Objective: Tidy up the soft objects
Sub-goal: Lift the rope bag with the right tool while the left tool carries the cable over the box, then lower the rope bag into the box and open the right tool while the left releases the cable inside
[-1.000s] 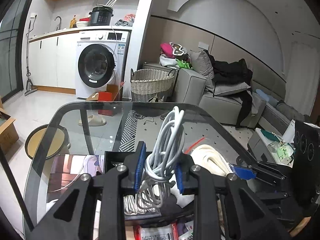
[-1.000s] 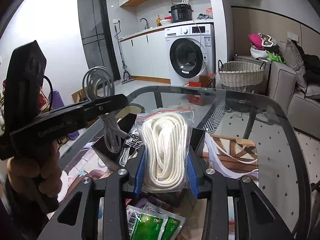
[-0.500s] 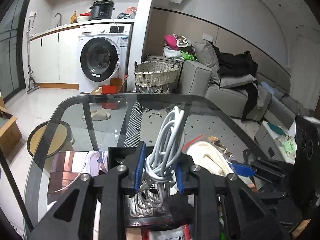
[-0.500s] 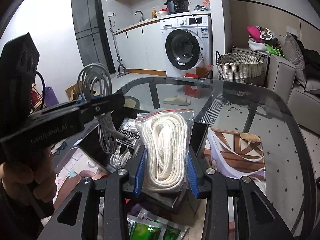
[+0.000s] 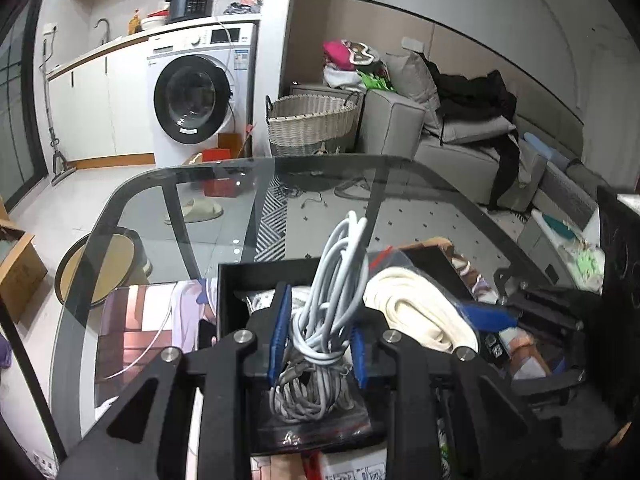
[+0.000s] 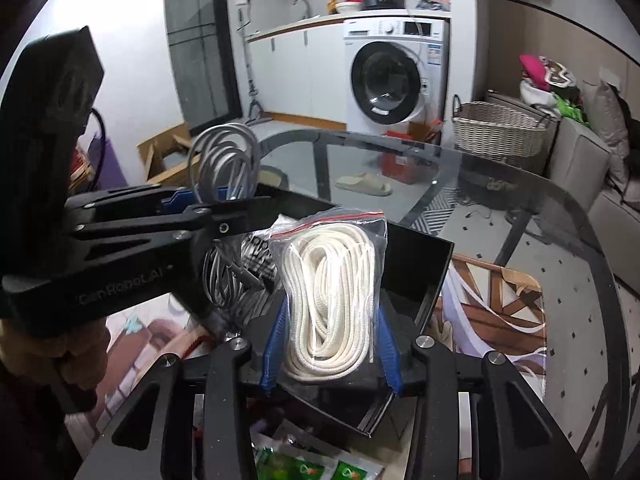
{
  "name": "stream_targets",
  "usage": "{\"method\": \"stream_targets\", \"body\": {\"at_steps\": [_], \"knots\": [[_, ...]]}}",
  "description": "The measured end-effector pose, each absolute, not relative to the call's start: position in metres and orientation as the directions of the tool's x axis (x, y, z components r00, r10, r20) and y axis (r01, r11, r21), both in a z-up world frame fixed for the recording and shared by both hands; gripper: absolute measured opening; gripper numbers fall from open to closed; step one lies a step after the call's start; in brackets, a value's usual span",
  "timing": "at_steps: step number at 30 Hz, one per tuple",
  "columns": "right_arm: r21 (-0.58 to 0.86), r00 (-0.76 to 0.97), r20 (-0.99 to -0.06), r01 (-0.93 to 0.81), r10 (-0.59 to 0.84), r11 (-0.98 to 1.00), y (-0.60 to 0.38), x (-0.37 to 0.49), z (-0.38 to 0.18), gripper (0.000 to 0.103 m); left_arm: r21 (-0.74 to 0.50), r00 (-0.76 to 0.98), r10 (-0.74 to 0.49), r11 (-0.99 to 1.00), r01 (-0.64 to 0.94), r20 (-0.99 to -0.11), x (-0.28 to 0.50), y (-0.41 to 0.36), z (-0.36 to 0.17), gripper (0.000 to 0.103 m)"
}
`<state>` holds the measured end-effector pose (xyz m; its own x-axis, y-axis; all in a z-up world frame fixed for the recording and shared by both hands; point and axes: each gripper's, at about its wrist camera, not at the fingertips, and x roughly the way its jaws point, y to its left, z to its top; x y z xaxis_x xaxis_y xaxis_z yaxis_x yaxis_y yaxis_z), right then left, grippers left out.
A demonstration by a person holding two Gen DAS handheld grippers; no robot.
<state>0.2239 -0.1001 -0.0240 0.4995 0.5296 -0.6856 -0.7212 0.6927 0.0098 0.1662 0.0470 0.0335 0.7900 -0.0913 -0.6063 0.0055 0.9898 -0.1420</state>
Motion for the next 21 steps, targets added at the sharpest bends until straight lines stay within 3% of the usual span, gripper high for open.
{"method": "stream_targets", "body": {"at_steps": [10, 12, 17, 18, 21], "knots": [[0.003, 0.473, -0.695, -0.751, 0.541, 0.66, -0.109, 0.232, -0.025, 0.04, -0.102, 0.735, -0.104, 0.994, 0.048, -0.67, 0.166, 0.031, 0.025, 0.025], [0.004, 0.473, -0.694, -0.752, 0.543, 0.659, -0.109, 0.231, -0.026, 0.045, -0.098, 0.734, -0.106, 0.994, 0.054, -0.671, 0.166, 0.03, 0.025, 0.025], [-0.029, 0.522, -0.654, -0.741, 0.548, 0.671, -0.109, 0.222, -0.022, 0.073, -0.094, 0.733, -0.094, 0.995, 0.042, -0.673, 0.165, 0.033, 0.026, 0.026], [-0.03, 0.526, -0.649, -0.739, 0.549, 0.673, -0.11, 0.221, -0.02, 0.074, -0.095, 0.735, -0.091, 0.995, 0.037, -0.672, 0.165, 0.034, 0.027, 0.028], [-0.021, 0.548, -0.63, -0.721, 0.55, 0.693, -0.121, 0.22, -0.013, 0.08, -0.094, 0.729, -0.083, 0.995, 0.026, -0.679, 0.165, 0.037, 0.026, 0.05]]}}
